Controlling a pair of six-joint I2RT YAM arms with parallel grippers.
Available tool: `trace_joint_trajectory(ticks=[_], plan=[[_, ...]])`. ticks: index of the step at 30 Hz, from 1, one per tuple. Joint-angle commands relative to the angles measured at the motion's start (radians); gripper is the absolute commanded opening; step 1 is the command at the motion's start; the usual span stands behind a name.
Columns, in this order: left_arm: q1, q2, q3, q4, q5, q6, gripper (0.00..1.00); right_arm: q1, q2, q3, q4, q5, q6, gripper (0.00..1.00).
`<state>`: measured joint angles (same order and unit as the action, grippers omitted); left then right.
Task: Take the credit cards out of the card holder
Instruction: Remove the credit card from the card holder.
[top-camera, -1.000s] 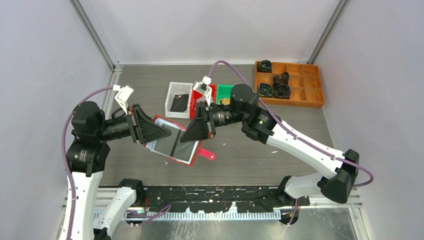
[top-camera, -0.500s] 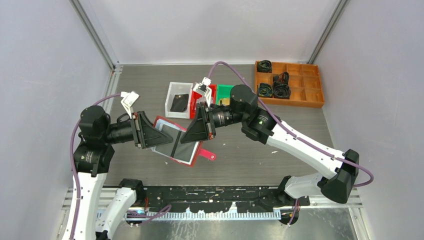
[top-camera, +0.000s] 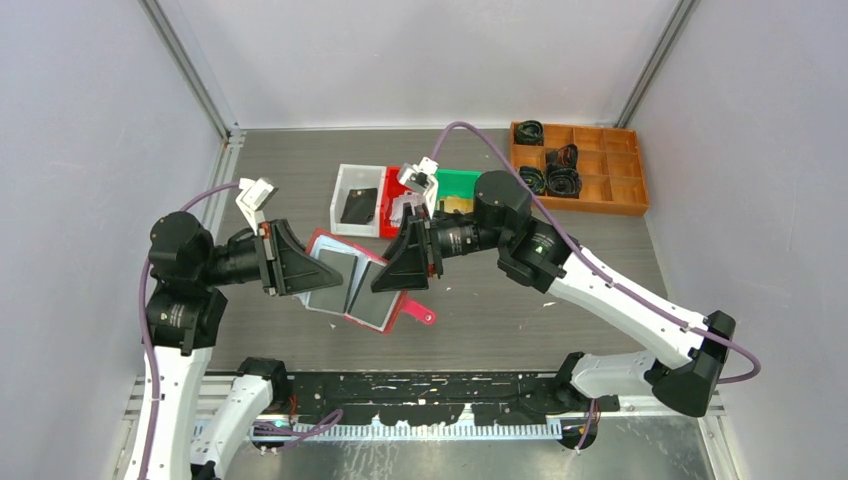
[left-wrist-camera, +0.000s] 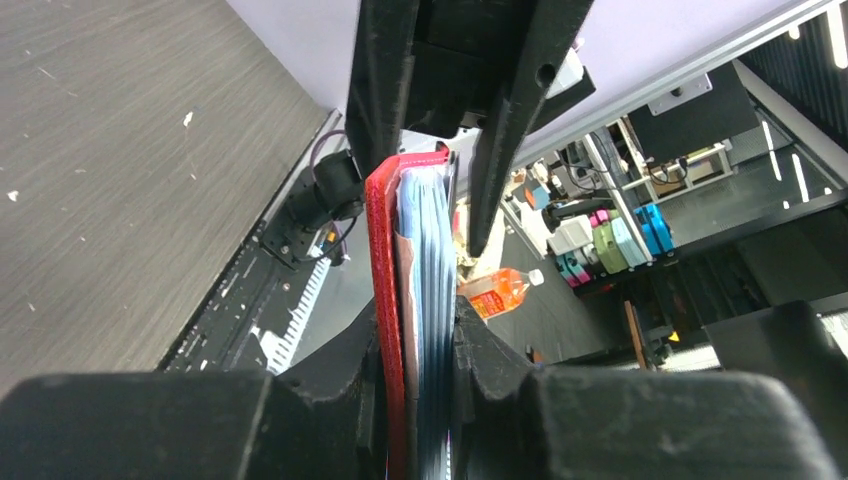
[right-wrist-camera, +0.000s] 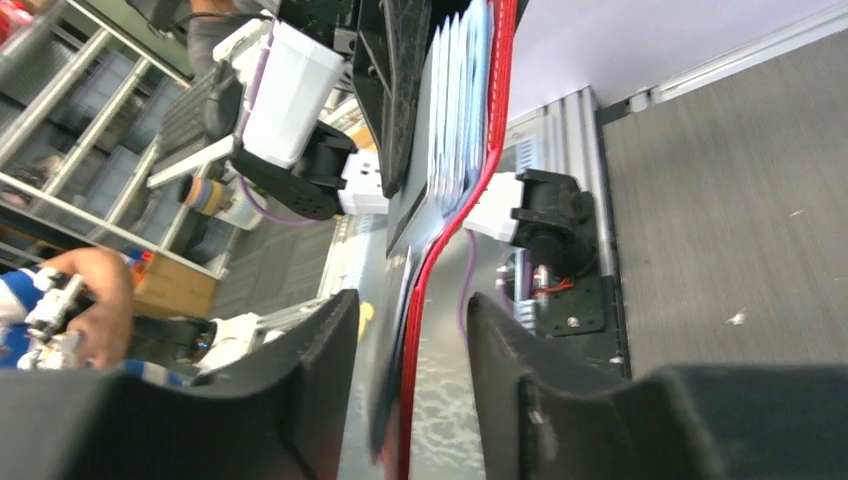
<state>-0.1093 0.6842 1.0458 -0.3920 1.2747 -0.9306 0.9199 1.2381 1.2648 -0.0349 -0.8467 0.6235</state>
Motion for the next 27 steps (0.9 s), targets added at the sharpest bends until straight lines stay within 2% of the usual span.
trace_joint_trajectory(ticks=[1,3,5,8,11,16,21,27], plan=[[0.003,0.013,0.086,-0.064,-0.023,0.107,0.04,-0.022,-0.047,0.033,-0.066,0.043,-0.059,0.61],[0.003,0.016,0.103,-0.12,-0.065,0.178,0.03,-0.037,-0.049,0.054,-0.116,0.086,-0.068,0.68],[0.004,0.018,0.128,-0.208,-0.137,0.289,0.02,-0.068,-0.061,0.095,-0.183,0.18,-0.08,0.7],[0.003,0.021,0.156,-0.32,-0.273,0.41,0.01,-0.133,-0.112,0.133,-0.241,0.319,-0.065,0.66],[0.003,0.023,0.16,-0.377,-0.416,0.47,0.02,-0.153,-0.171,0.132,-0.224,0.409,-0.03,0.61],[0.004,0.035,0.145,-0.383,-0.508,0.469,0.02,-0.128,-0.137,0.048,0.008,0.316,0.217,0.6],[0.003,0.044,0.146,-0.382,-0.503,0.454,0.02,-0.013,-0.042,-0.017,0.133,0.32,0.268,0.64],[0.005,0.047,0.152,-0.376,-0.471,0.425,0.02,0.016,0.034,-0.088,0.307,0.291,0.367,0.64]])
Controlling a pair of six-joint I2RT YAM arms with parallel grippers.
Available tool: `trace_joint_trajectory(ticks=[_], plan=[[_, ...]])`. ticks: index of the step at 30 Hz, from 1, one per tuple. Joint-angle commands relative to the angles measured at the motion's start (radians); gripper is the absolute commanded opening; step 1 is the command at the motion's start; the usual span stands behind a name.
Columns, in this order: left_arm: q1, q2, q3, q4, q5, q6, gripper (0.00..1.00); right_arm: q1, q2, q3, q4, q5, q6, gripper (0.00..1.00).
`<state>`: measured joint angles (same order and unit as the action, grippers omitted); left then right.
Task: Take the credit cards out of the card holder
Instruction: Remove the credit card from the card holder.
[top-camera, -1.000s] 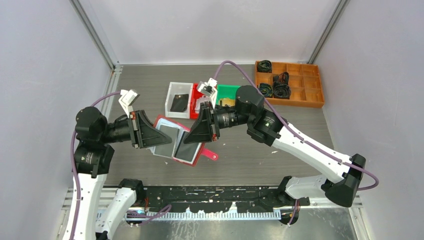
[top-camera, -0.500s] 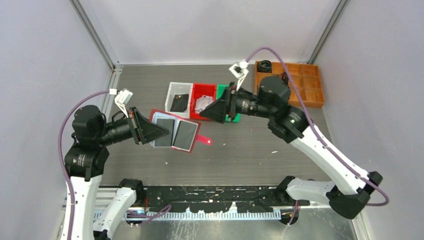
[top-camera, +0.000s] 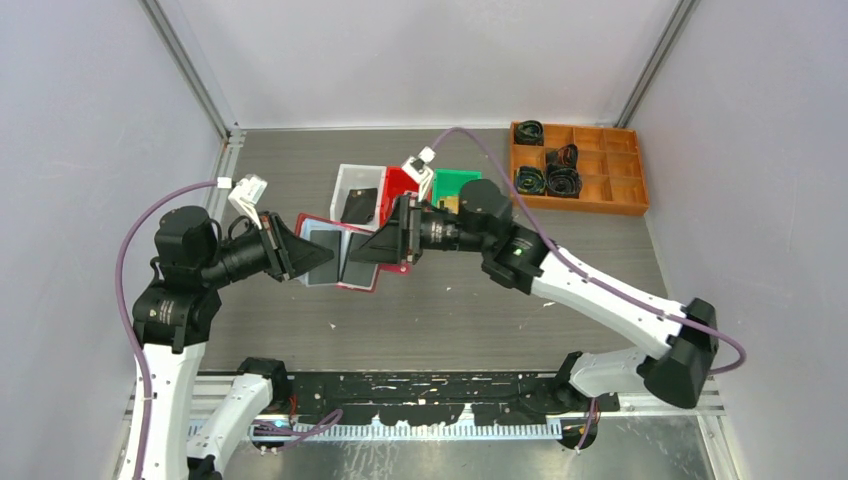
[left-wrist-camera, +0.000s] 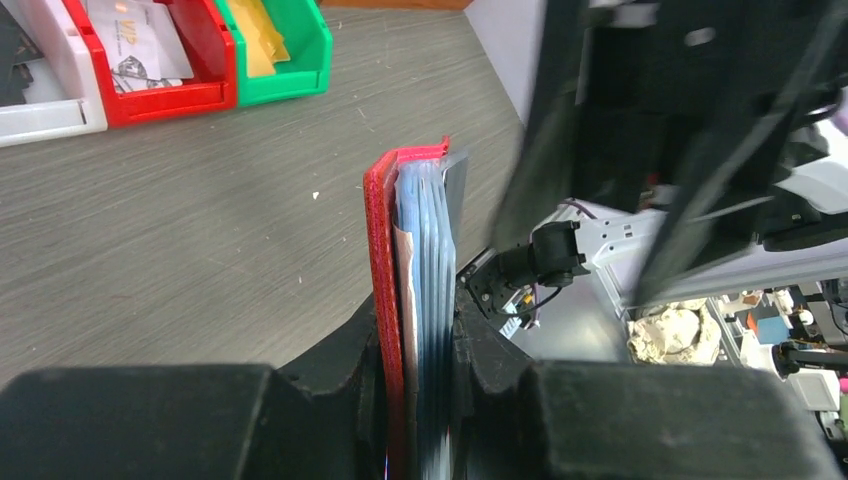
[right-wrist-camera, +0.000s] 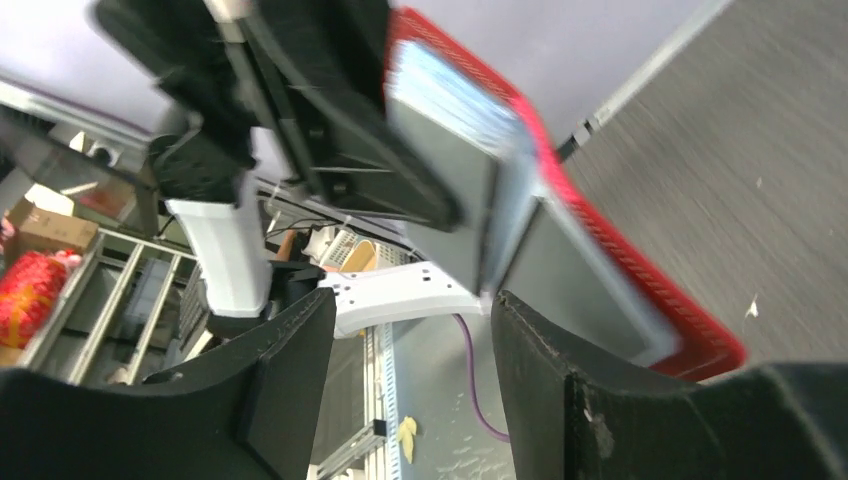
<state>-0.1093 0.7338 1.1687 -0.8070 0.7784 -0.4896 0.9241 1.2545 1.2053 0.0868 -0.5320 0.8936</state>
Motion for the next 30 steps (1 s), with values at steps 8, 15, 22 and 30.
trace_joint_trajectory(ticks=[8,15,22,30], plan=[[0.003,0.027,0.031,0.074,0.146,-0.089,0.04,0.022,0.084,-0.077,0.286,-0.048,0.139,0.58],[0.004,0.029,0.018,0.184,0.259,-0.221,0.09,0.025,0.116,-0.098,0.364,-0.089,0.172,0.5],[0.004,0.026,-0.004,0.32,0.339,-0.343,0.12,0.036,0.094,-0.138,0.377,-0.087,0.177,0.47],[0.004,0.005,-0.048,0.427,0.374,-0.423,0.22,0.046,0.119,-0.107,0.419,-0.075,0.198,0.39]])
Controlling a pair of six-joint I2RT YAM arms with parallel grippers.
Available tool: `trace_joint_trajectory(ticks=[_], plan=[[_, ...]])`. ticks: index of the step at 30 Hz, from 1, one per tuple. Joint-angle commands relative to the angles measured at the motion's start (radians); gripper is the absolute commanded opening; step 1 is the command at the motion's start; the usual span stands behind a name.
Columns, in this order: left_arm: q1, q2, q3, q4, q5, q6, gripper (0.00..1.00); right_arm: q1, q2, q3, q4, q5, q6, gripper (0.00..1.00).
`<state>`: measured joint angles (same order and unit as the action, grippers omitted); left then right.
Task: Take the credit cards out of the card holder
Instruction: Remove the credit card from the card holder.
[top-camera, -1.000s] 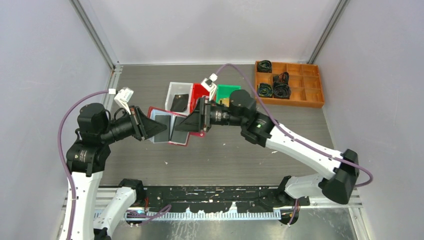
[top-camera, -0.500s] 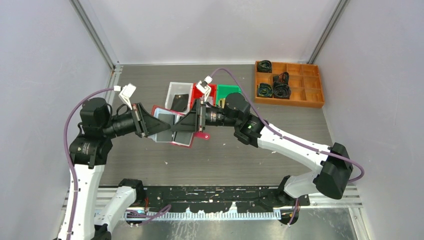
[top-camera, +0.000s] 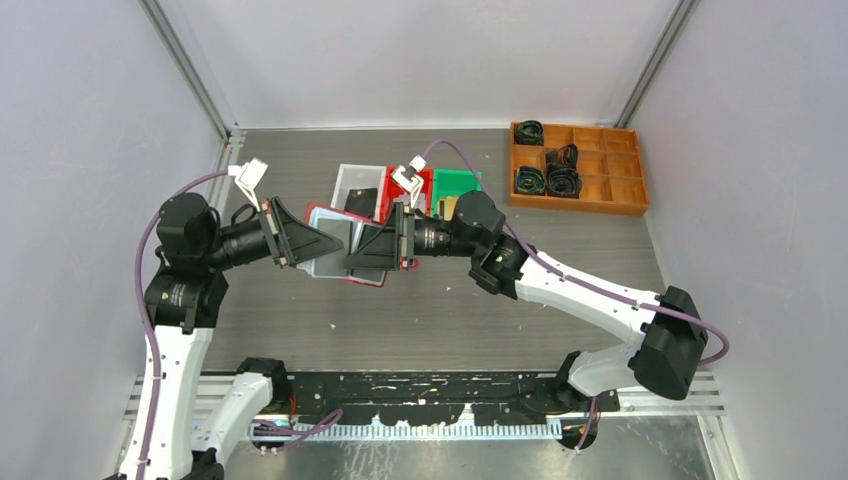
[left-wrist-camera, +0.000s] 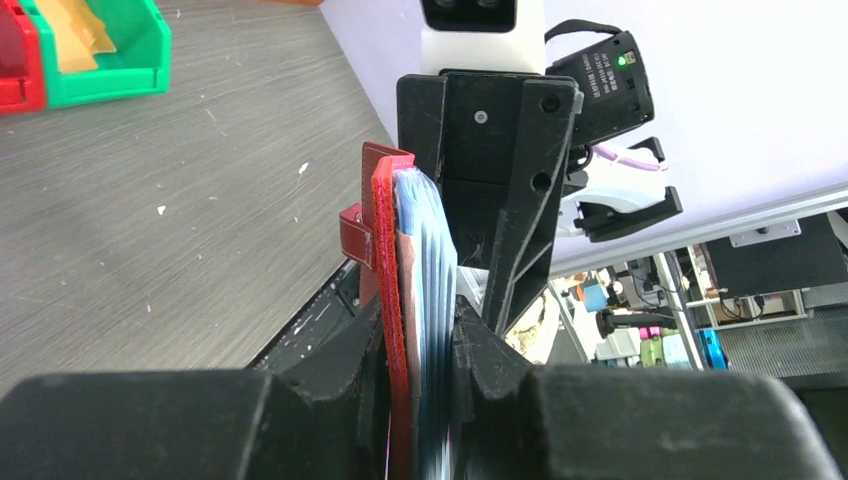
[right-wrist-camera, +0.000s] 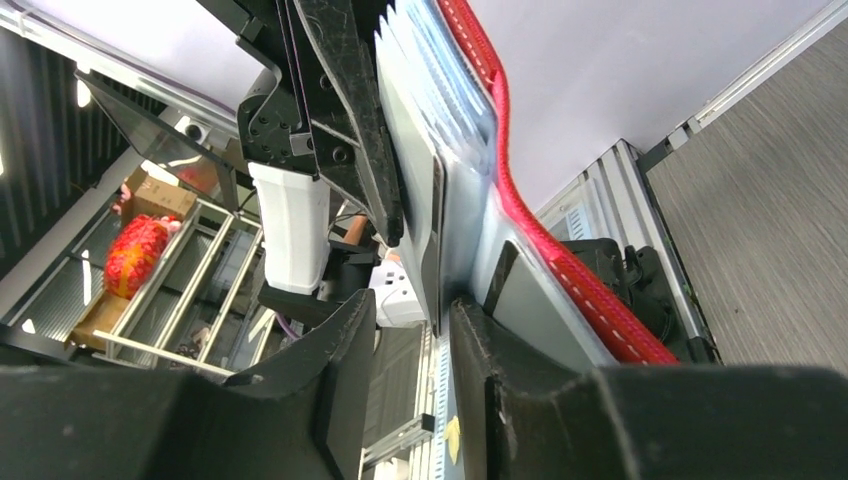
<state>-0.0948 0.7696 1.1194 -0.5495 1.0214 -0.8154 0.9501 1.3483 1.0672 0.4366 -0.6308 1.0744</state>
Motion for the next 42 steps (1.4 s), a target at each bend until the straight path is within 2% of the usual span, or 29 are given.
trace_joint_trajectory(ticks=[1,6,12,14,17,27,38,40,42], plan=[[-0.011,-0.034,-0.002,0.169,0.133,-0.097,0.23,0.021,0.031,0.037,0.079,0.027,0.022,0.36],[-0.011,-0.035,-0.002,0.172,0.151,-0.109,0.3,0.02,0.03,0.03,0.09,0.058,0.033,0.21],[-0.01,-0.035,-0.005,0.225,0.18,-0.168,0.34,0.013,-0.003,-0.037,0.108,0.116,0.037,0.03],[-0.011,-0.034,-0.007,0.238,0.19,-0.184,0.34,0.011,-0.011,-0.06,0.131,0.127,0.047,0.01],[-0.011,-0.038,-0.006,0.241,0.212,-0.185,0.33,0.011,-0.021,-0.078,0.151,0.134,0.052,0.01],[-0.01,-0.018,0.009,0.26,0.225,-0.205,0.15,0.009,-0.09,-0.145,0.143,0.152,0.04,0.01],[-0.011,-0.01,0.034,0.267,0.226,-0.213,0.19,0.008,-0.142,-0.198,0.116,0.164,0.019,0.01],[-0.01,-0.011,0.034,0.271,0.227,-0.214,0.19,0.009,-0.136,-0.19,0.127,0.158,0.027,0.06],[-0.01,-0.013,0.031,0.274,0.229,-0.213,0.16,0.007,-0.125,-0.173,0.139,0.154,0.039,0.26]])
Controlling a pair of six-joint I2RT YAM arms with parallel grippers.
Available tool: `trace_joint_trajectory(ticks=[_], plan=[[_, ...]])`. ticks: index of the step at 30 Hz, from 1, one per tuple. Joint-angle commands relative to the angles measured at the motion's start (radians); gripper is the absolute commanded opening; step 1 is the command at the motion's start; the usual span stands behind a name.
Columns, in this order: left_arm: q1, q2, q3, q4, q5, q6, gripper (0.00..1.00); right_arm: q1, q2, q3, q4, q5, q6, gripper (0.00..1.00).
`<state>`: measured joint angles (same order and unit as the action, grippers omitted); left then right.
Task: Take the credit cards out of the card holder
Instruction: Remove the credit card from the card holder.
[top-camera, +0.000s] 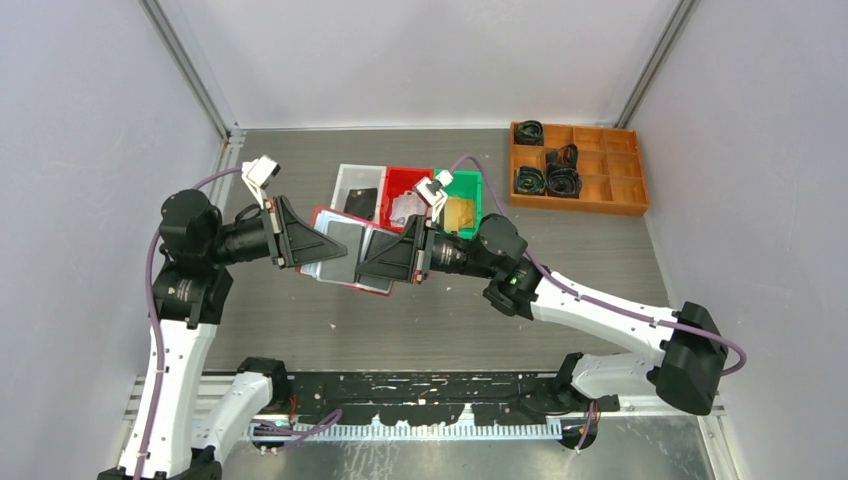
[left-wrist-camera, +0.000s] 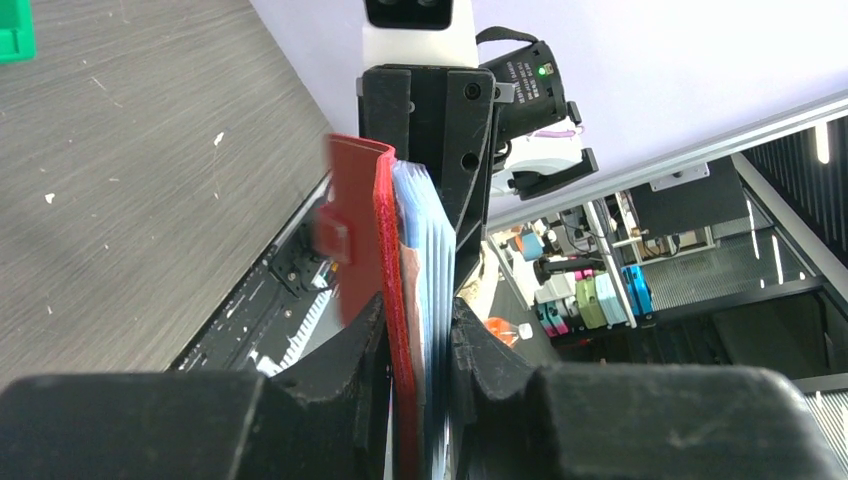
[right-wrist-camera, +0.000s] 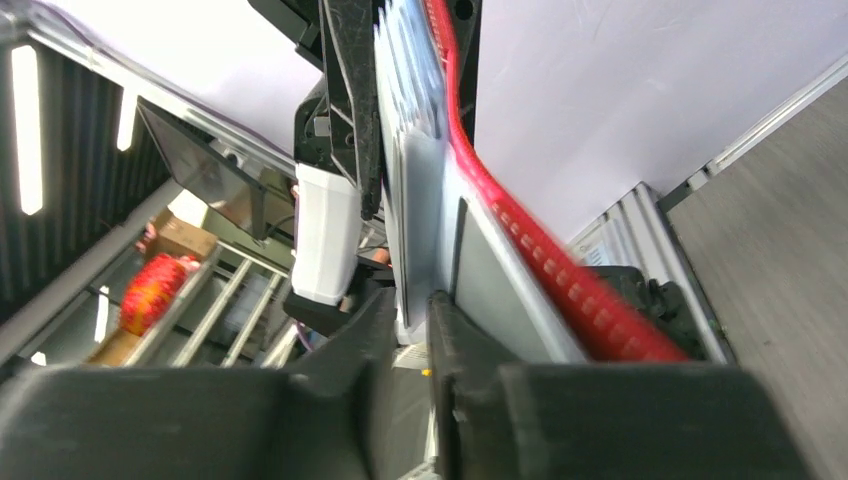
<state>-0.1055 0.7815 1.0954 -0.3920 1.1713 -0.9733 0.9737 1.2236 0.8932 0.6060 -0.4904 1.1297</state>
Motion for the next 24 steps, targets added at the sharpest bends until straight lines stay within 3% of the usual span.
trace_joint_trajectory(ticks=[1,4,8,18,24], plan=[[0.0,-0.027,0.053,0.118,0.081,-0.056,0.14,-0.019,0.005,0.013,-0.026,0.014,-0.011,0.35],[0.001,-0.035,0.045,0.119,0.086,-0.05,0.13,-0.03,0.034,0.048,0.006,0.008,0.017,0.43],[0.001,-0.04,0.051,0.117,0.094,-0.047,0.13,-0.049,0.077,0.071,0.071,-0.015,0.068,0.4],[0.001,-0.044,0.06,0.109,0.097,-0.046,0.15,-0.051,0.074,0.051,0.142,-0.024,0.105,0.12],[0.001,-0.032,0.066,0.111,0.095,-0.047,0.29,-0.053,0.043,0.0,0.186,-0.007,0.113,0.01]])
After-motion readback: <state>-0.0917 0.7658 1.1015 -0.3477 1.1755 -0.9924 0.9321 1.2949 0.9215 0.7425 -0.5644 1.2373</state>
